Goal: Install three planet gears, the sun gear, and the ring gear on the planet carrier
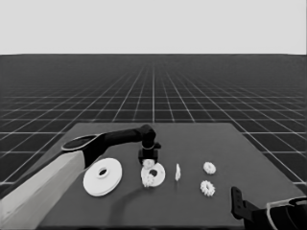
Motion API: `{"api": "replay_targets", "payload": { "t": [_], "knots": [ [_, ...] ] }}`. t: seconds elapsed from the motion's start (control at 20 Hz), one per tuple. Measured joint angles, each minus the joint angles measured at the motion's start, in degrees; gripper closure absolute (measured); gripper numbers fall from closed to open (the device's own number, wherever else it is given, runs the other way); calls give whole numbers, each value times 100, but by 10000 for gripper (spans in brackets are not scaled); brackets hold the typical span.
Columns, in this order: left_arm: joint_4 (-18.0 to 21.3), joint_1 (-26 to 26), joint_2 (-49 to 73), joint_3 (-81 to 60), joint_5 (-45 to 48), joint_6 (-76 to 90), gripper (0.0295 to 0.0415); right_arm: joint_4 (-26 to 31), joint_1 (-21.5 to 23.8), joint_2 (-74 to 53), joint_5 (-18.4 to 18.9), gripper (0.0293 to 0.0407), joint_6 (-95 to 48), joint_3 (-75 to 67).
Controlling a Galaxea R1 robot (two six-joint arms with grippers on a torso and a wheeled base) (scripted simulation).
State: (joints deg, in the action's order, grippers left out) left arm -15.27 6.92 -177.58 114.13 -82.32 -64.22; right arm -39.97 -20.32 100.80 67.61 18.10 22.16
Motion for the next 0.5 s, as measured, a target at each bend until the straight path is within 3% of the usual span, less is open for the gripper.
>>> {"api": "replay_targets", "payload": {
  "t": [0.1, 0.25, 0.5],
  "knots": [
    [0, 0, 0, 0, 0, 0, 326, 0, 0, 0, 0, 315, 0, 0],
    [544, -646, 214, -640, -360, -351, 326, 0, 0, 0, 0, 315, 0, 0],
    [699, -808, 227, -695, -419, -381, 326, 0, 0, 0, 0, 315, 0, 0]
  ]
}}
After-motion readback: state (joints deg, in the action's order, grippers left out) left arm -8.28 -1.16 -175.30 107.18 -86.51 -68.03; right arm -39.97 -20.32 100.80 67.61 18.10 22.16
